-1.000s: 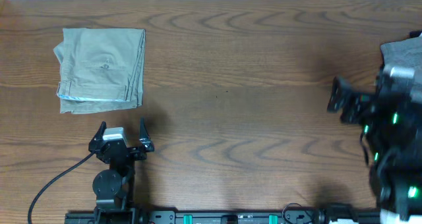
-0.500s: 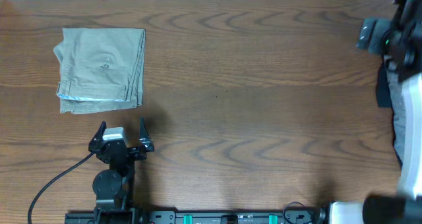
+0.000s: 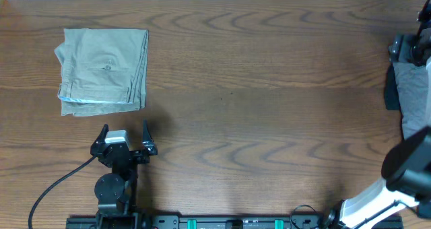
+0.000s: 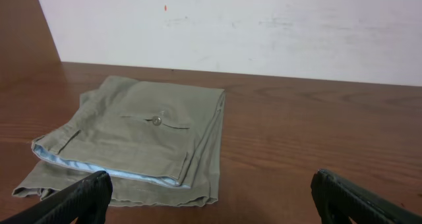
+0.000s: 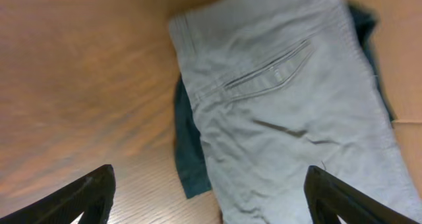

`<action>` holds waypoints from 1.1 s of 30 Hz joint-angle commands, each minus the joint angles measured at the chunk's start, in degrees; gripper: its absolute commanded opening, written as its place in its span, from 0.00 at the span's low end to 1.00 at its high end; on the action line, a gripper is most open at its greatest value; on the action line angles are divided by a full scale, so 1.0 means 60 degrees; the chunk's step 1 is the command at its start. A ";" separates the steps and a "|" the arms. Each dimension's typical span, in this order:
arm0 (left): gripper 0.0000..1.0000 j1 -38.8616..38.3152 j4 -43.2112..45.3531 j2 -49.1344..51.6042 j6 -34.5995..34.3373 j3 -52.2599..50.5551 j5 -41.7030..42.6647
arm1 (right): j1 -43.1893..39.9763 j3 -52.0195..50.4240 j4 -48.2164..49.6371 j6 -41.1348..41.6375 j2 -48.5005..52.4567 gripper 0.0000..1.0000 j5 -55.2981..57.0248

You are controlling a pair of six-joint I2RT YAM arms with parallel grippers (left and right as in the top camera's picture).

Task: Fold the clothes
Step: 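Reach the right gripper to the grey trousers pile and grasp the waistband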

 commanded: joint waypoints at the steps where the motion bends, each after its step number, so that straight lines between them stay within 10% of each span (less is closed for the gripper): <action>1: 0.98 -0.0036 -0.0339 -0.0066 0.0160 -0.0208 -0.0047 | -0.0171 0.0109 0.0255 -0.0849 0.1005 0.88 -0.0044; 33: 0.98 -0.0036 -0.0339 -0.0066 0.0160 -0.0208 -0.0044 | -0.0051 0.0109 0.4776 -0.1566 0.4360 0.78 0.1056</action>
